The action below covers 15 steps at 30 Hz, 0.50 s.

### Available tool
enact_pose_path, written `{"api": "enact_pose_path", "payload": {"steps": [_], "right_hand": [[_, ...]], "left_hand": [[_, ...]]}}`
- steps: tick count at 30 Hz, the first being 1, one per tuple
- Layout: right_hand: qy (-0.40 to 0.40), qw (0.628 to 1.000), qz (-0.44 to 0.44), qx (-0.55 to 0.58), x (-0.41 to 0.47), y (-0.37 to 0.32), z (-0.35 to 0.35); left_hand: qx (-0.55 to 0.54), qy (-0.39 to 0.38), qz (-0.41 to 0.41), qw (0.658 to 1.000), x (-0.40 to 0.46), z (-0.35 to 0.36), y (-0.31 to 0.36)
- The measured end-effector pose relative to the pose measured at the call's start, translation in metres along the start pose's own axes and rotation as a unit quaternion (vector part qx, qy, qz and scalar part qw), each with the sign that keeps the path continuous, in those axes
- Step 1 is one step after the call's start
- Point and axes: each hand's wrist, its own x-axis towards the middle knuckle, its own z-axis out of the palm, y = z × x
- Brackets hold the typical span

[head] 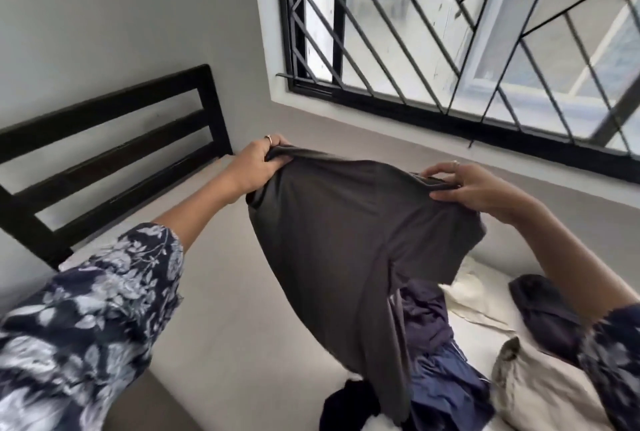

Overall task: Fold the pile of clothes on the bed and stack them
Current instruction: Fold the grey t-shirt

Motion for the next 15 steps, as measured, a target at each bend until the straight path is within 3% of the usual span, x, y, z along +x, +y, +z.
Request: {"api": "enact_pose_path", "payload": {"steps": [4, 6, 12, 15], "right_hand": [[0.062, 0.975, 0.020, -0.211, 0.082, 0.009, 0.047], [0.111, 0.959, 0.021, -0.259, 0.115, 0.007, 0.067], [0.317, 0.933, 0.041, -0.166, 0.175, -0.031, 0.092], [0.339, 0.940, 0.007, -0.048, 0.197, -0.052, 0.087]], "left_hand": [[-0.015, 0.008, -0.046, 0.999, 0.038, -0.002, -0.063], [-0.026, 0.031, -0.050, 0.998, 0.059, -0.009, -0.083], [-0.051, 0.109, -0.013, 0.993, 0.122, -0.058, -0.099], [-0.095, 0.111, 0.007, 0.989, 0.140, -0.082, -0.087]]}}
